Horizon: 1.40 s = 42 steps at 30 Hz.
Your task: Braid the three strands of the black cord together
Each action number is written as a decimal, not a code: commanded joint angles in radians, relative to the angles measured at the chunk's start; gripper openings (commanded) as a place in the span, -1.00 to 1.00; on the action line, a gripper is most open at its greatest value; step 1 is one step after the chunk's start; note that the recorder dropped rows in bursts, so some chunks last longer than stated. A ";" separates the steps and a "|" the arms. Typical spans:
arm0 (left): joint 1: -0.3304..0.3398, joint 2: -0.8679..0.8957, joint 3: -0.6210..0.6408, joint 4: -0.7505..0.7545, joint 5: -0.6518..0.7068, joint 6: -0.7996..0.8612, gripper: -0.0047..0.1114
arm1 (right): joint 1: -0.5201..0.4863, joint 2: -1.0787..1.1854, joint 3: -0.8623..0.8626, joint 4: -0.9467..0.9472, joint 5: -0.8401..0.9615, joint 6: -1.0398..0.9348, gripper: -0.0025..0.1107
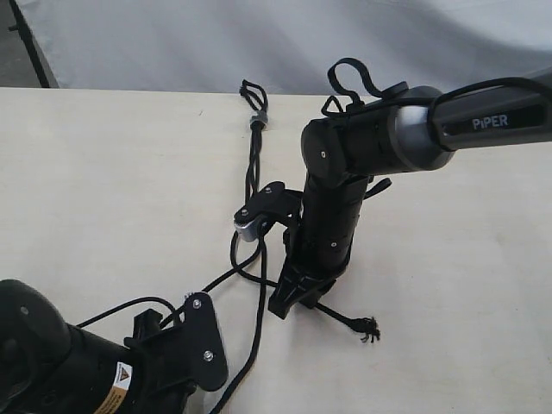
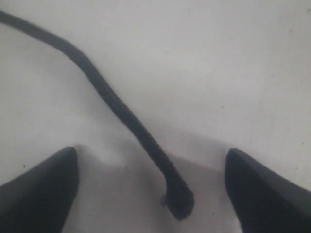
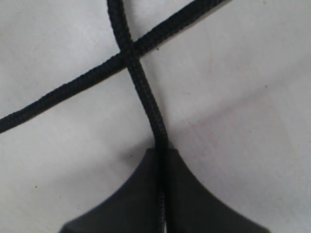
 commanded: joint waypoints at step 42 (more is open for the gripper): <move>-0.002 0.090 -0.018 -0.061 0.075 0.100 -0.89 | -0.003 0.004 0.007 -0.010 -0.026 -0.006 -0.96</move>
